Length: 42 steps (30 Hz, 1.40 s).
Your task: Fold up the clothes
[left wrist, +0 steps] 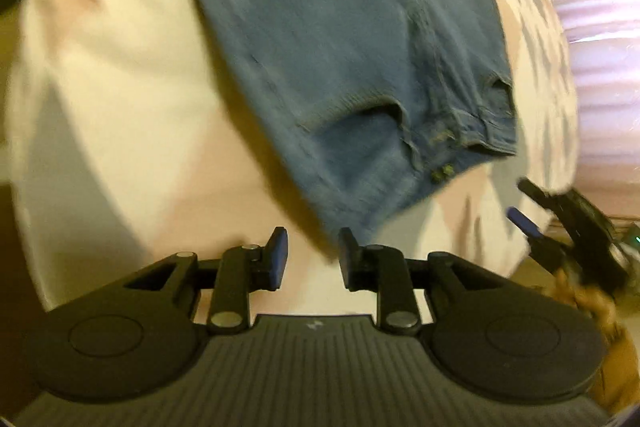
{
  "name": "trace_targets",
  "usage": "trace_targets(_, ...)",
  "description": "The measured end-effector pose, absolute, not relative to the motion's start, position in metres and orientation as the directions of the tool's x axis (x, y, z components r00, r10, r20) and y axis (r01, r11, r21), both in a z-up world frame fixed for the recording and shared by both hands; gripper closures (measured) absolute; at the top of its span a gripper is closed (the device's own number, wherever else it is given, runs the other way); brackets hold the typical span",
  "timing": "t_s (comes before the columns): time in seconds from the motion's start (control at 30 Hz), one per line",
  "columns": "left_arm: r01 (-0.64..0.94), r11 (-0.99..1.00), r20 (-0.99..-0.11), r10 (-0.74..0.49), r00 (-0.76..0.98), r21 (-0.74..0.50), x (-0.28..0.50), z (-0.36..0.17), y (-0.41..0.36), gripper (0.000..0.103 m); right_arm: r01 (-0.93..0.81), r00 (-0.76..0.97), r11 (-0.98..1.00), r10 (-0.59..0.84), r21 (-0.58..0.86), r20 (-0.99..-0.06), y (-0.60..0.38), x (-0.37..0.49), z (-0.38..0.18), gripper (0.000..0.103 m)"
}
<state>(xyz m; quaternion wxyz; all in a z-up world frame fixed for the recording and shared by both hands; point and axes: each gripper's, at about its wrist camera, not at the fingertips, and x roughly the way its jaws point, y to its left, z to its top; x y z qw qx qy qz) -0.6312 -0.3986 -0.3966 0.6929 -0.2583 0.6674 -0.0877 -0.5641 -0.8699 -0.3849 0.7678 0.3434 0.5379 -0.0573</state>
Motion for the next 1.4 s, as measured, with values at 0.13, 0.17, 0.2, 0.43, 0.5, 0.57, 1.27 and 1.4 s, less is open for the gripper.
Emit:
trace_targets(0.13,-0.159,0.893,-0.907,-0.41,0.099,-0.421,-0.611,-0.382,-0.351,0.08,0.275,0.437,0.834,0.335,0.479,-0.835,-0.771,-0.607,-0.365,0.059)
trace_targets(0.17,-0.137,0.903,-0.912,-0.397,0.099,-0.408,-0.606,-0.38,-0.337,0.08,0.267,0.43,0.842,0.332,0.469,-0.84,-0.75,-0.62,-0.369,0.061)
trace_targets(0.2,-0.106,0.913,-0.918,-0.384,0.096,-0.393,-0.603,-0.378,-0.317,0.079,0.258,0.423,0.85,0.327,0.459,-0.845,-0.73,-0.632,-0.372,0.061)
trace_targets(0.43,-0.002,0.969,-0.966,-0.248,0.07,-0.249,-0.595,-0.358,-0.163,0.075,0.637,0.291,0.727,0.08,0.256,-0.953,-0.655,-0.698,-0.414,0.061)
trace_targets(0.5,-0.045,0.972,-0.971,-0.224,0.087,-0.229,-0.596,-0.344,-0.112,0.072,0.709,0.282,0.662,0.052,0.244,-0.958,-0.64,-0.711,-0.399,0.062)
trace_targets(0.57,-0.098,0.969,-0.97,-0.215,0.115,-0.226,-0.594,-0.335,-0.07,0.072,0.727,0.293,0.644,0.026,0.24,-0.956,-0.627,-0.716,-0.385,0.061)
trace_targets(1.27,0.036,0.952,-0.891,-0.297,0.342,-0.304,-0.259,-0.317,0.028,0.073,0.865,0.341,0.398,-0.02,0.305,-0.94,-0.521,-0.539,-0.396,0.055)
trace_targets(1.4,0.072,0.956,-0.875,-0.291,0.388,-0.285,-0.168,-0.315,0.037,0.073,0.838,0.365,0.44,-0.009,0.324,-0.931,-0.504,-0.474,-0.382,0.053)
